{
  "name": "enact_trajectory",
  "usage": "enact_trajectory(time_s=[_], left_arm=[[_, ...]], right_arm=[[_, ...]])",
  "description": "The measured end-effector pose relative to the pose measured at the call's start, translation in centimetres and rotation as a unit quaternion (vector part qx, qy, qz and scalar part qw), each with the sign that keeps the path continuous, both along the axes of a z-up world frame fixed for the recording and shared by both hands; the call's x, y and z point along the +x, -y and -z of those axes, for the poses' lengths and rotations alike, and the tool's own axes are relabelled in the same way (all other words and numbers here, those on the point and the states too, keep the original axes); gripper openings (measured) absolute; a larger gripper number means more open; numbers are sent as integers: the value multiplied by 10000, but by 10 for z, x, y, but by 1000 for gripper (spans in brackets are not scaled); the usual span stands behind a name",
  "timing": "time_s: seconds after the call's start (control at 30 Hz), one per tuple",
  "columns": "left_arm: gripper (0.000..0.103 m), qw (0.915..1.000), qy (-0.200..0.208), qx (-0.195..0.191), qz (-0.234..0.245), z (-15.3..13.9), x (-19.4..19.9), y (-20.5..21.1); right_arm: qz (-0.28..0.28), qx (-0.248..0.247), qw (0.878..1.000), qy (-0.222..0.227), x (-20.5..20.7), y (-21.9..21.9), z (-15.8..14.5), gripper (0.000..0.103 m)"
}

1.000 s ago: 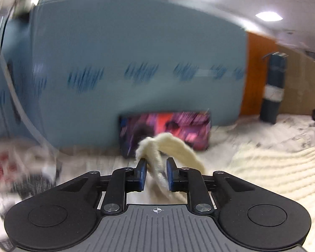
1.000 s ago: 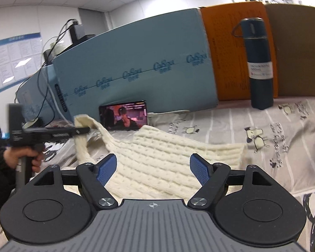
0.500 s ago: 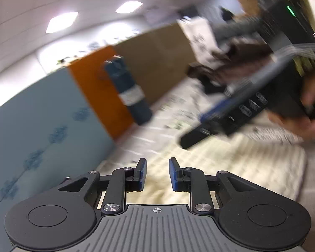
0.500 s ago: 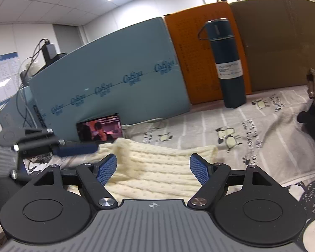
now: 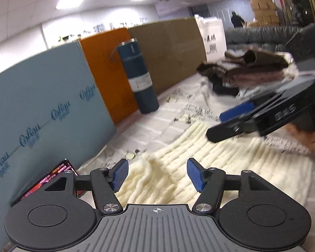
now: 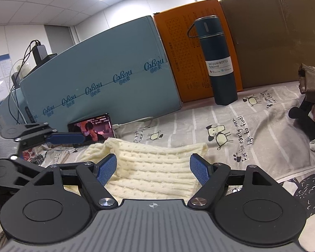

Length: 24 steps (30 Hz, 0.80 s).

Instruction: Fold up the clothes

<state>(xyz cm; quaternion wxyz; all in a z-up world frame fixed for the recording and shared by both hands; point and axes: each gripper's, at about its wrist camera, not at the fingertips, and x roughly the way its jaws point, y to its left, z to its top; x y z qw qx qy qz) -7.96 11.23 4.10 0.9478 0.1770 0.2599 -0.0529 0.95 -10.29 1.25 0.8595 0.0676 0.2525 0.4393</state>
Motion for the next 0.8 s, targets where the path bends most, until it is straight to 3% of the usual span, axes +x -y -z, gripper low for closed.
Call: enact_trajectory(time_s=[0.17,0.37,0.43,0.5,0.67,0.8], left_arm=[[64,9995,-269,-154,39,8,29,-13],[68,9921,-1054,-646,233,32,52,-31],[70,9938,-872,-667,171,26,47,-33],[76,9977,-440,-512,6,13,31,-33],[94,9985,541,-111,31,-14,-37,-36],[94,9977,667,-117,16,-16,-87,-38]], right_arm=[[22,-43,10000,-62,2,-1,2,75],[64,-161,9998,-113,4,-4,5,75],[78,-213,9997,-122,5,-5,6,75],[101,-242,9996,-111,5,-5,7,75],[70,-53,9999,88,0,-3,6,75],[-276,144,9976,622,-14,-3,3,80]])
